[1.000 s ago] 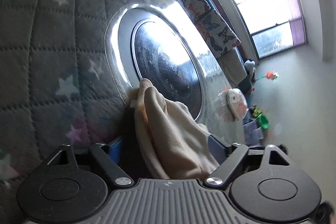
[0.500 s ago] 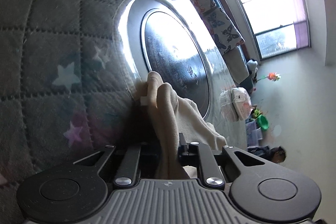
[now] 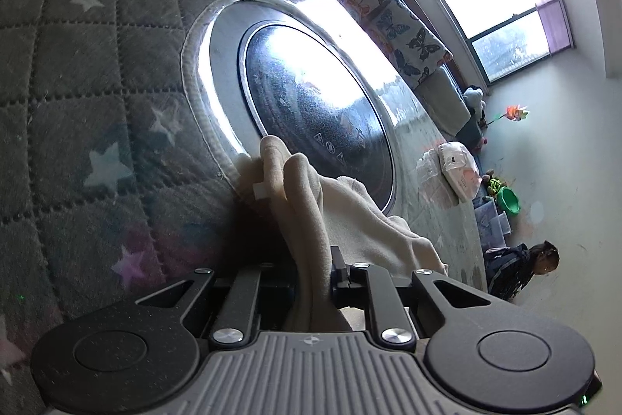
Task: Fold clothes
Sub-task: 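Grasp the sweatshirt edge with the left gripper while the right gripper grasps it, then lift and carry the folded sweatshirt with both grippers away from the cooktop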
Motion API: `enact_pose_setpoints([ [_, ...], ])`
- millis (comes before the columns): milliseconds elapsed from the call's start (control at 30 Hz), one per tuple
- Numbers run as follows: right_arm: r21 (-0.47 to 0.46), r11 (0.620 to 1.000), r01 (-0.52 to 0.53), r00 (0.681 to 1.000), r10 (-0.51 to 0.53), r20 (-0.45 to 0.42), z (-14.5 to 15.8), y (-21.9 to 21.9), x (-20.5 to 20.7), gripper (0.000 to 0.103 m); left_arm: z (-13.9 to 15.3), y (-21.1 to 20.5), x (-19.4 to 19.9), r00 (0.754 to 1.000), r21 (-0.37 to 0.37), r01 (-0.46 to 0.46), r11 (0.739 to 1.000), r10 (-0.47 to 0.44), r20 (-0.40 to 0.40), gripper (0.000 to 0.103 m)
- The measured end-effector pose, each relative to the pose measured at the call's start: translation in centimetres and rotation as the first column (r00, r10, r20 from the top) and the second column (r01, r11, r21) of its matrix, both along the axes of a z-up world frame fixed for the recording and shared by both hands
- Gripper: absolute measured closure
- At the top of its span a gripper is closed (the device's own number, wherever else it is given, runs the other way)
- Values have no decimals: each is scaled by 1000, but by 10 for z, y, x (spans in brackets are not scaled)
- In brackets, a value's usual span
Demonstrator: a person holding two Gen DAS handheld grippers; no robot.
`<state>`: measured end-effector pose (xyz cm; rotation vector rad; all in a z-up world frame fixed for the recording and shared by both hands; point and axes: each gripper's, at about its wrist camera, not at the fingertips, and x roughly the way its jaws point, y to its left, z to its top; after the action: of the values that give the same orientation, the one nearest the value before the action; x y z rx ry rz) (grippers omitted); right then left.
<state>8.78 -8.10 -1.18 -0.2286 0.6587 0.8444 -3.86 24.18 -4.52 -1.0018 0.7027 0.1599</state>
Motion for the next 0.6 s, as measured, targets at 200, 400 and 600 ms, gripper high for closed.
enact_pose_setpoints([
  [200,68,992,105,989,-96,-115,-19,-11,43,60,4,-6,3,1000,68,25,997,-25,-1,86],
  [400,111,989,99,984,-81,-157,-26,-10,56,62,9,-13,4,999,154,51,987,-51,-5,86],
  [600,121,988,94,988,-77,-137,-23,-3,45,92,15,-21,7,996,246,84,966,-83,-18,88],
])
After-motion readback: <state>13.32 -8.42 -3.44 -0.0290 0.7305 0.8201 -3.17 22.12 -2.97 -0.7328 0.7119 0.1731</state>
